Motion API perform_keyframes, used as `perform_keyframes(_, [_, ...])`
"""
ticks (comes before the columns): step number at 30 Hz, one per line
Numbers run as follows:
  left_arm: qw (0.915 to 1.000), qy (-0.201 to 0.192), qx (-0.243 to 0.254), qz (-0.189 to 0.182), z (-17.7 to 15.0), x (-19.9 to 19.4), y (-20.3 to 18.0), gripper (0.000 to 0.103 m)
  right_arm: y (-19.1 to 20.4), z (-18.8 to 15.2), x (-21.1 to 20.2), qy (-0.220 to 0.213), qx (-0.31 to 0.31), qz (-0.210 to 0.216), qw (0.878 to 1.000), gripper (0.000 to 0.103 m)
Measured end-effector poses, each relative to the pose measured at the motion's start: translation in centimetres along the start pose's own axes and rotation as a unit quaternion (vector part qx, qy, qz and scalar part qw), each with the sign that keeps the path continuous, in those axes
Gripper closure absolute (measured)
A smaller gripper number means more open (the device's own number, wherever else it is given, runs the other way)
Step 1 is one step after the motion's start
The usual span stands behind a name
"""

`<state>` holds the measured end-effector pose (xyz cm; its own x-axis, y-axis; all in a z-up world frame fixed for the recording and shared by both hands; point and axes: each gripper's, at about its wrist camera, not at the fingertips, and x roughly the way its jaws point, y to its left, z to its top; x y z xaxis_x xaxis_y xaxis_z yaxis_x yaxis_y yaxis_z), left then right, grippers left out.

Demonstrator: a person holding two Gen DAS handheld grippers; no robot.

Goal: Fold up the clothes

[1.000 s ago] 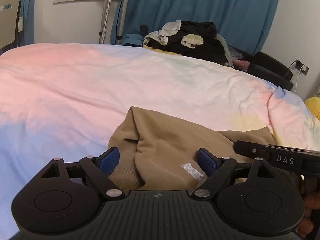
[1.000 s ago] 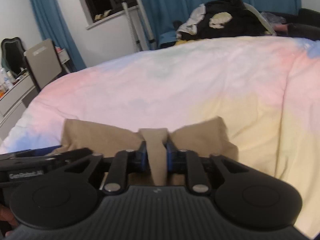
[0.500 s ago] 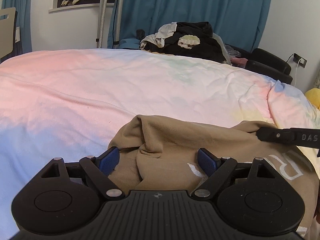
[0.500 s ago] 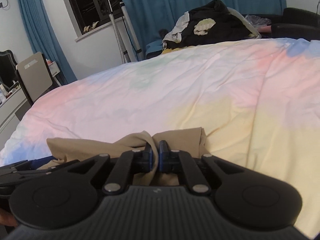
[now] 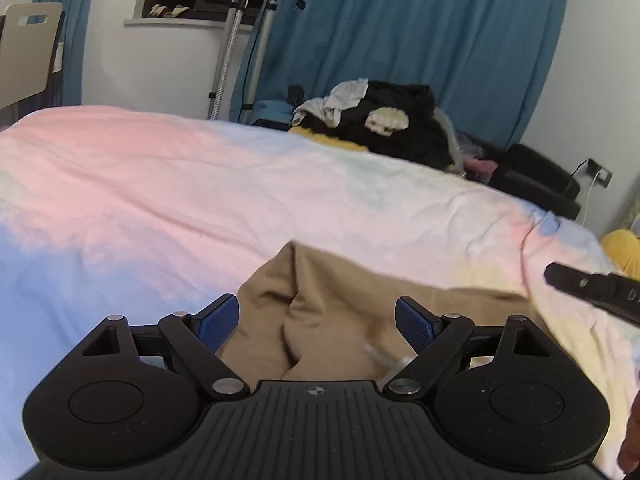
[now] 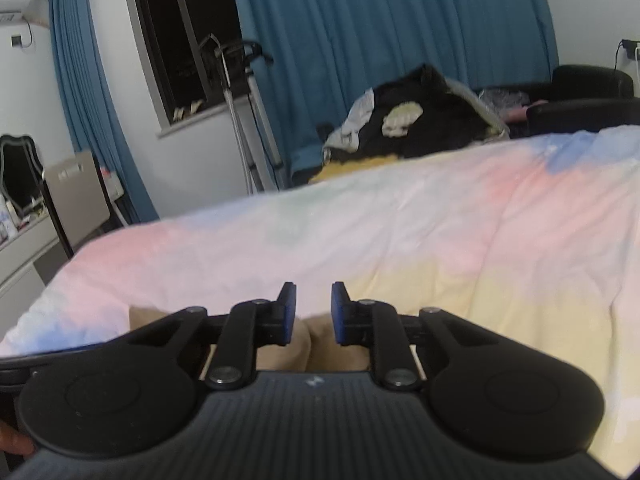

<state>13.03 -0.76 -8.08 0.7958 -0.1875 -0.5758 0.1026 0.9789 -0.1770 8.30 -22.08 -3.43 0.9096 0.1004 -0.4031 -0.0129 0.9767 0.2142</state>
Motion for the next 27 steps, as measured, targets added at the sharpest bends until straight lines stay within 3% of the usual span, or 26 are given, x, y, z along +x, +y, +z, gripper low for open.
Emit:
perform_keyframes(9, [0.9995,0.025,-0.019,-0.007,0.6,2.3,0.6,0.015,-0.6,-2.9,7.2,0.072,-0.027,-0.016,0.997,0.083])
perform_keyframes(12, [0.9994,0.028,-0.018,-0.006,0.5,2.7,0.7,0.015,-0.2,-3.8,8.1,0.070,-0.052,-0.017,0.996,0.083])
perform_keyframes(19, [0.9998,0.007,-0.017,-0.006,0.6,0.8,0.1,0.015,0.1,-3.4,7.5,0.063,-0.050,-0.024,0.996,0.082])
perform_keyframes(27, [0.9995,-0.002,-0.009,-0.030,-0.5,-3.9,-1.3,0.015,0.8,-1.7,2.4,0.031,-0.003,-0.013,0.999,0.081])
